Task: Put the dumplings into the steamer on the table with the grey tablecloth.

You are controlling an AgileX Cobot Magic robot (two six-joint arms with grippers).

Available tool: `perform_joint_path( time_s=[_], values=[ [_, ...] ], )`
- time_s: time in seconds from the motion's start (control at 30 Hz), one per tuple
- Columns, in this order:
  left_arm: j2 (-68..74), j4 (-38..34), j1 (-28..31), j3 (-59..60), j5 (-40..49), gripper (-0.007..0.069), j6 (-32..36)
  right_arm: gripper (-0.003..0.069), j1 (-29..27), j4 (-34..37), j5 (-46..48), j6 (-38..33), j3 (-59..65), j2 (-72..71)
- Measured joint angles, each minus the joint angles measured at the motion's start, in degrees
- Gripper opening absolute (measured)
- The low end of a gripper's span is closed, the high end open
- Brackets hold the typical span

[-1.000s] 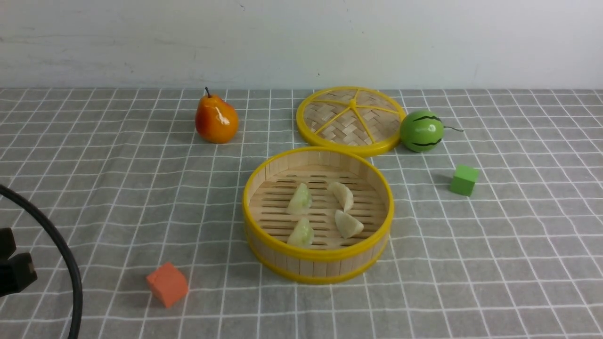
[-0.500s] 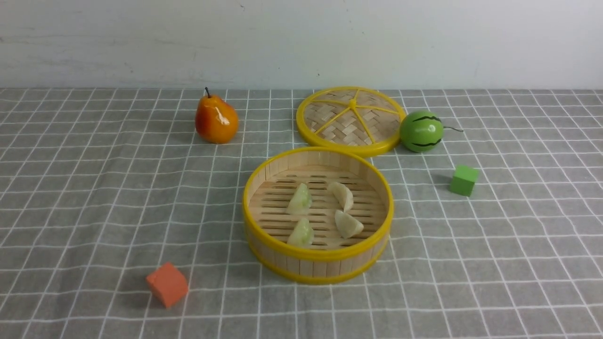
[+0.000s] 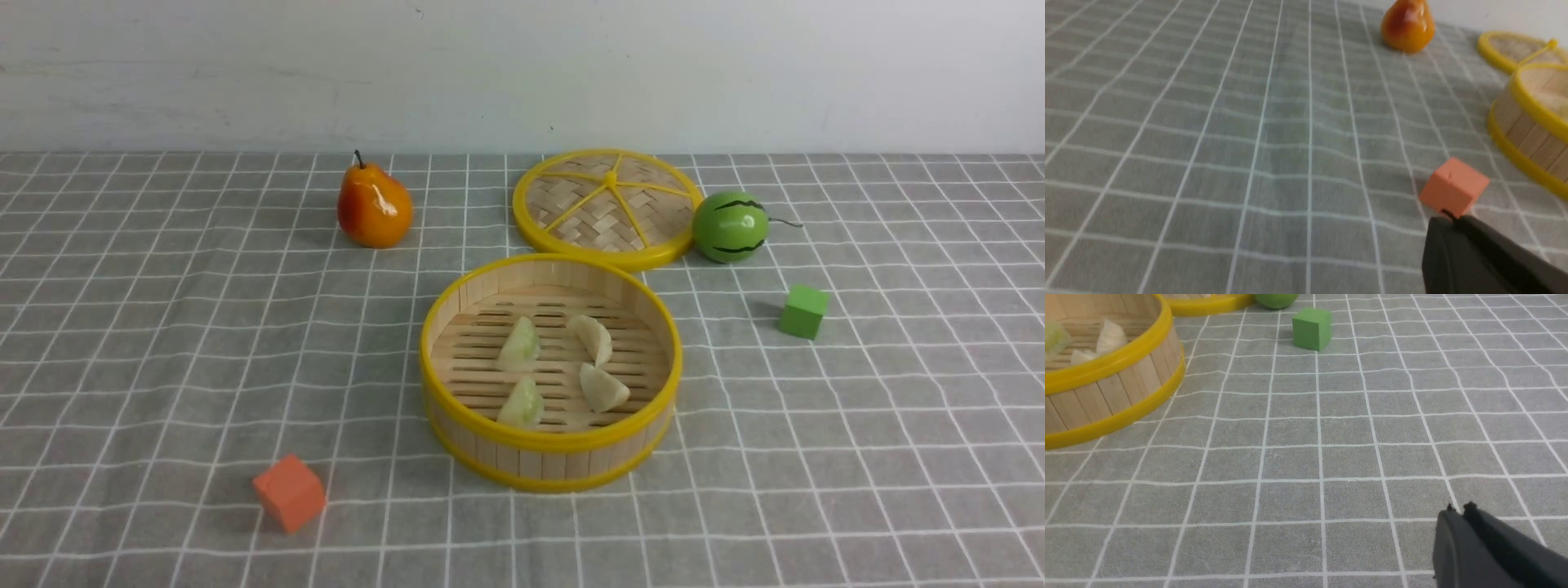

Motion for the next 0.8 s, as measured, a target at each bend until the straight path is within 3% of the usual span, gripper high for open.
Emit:
perform_joint_path(
  time_s=[0.2,0.8],
  values=[
    [0.0,-4.79,0.48,0.32,2.45,-0.0015,7.63,0.0029,0.0,0.0,0.0,0.0,0.0,0.0],
    [0.0,-5.32,0.48,0.34,2.43,-0.0015,8.39,0.0041,0.0,0.0,0.0,0.0,0.0,0.0]
  ],
)
